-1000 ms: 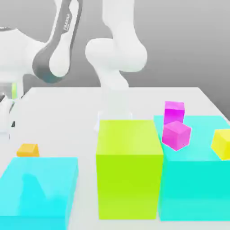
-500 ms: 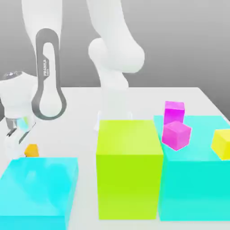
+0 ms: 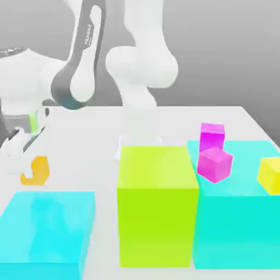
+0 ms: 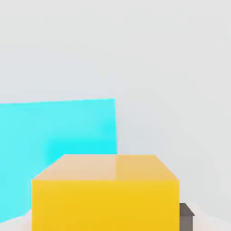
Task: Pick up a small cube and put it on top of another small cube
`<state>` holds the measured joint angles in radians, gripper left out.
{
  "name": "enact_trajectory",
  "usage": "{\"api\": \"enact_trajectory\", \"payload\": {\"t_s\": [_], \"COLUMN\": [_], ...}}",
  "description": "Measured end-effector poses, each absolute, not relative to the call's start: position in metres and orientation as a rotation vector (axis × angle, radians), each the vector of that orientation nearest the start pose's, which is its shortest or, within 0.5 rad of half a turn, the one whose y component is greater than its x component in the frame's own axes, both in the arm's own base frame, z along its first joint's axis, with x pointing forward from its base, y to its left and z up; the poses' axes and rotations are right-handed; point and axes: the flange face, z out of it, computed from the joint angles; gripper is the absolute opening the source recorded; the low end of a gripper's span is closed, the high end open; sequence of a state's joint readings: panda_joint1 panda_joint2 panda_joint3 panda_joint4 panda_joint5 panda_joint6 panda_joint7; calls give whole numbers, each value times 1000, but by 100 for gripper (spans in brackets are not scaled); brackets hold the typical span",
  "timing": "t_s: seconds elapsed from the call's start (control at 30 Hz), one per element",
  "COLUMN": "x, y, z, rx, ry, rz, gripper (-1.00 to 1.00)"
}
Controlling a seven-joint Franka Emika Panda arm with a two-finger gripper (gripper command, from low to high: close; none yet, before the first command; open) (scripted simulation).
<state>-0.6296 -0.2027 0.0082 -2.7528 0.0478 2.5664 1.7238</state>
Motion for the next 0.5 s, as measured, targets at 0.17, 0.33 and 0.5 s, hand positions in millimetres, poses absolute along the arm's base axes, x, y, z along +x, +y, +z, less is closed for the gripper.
{"api": "enact_trajectory", "payload": {"t_s": [0.17, 0.33, 0.5], "x": [363, 370, 332], "y": [-128, -11, 106], "z": [342, 396, 441], "rx": [-1218, -1307, -1413], "ry": [2851, 2814, 2784], "rz": [11, 23, 18], "gripper": [-100, -100, -100]}}
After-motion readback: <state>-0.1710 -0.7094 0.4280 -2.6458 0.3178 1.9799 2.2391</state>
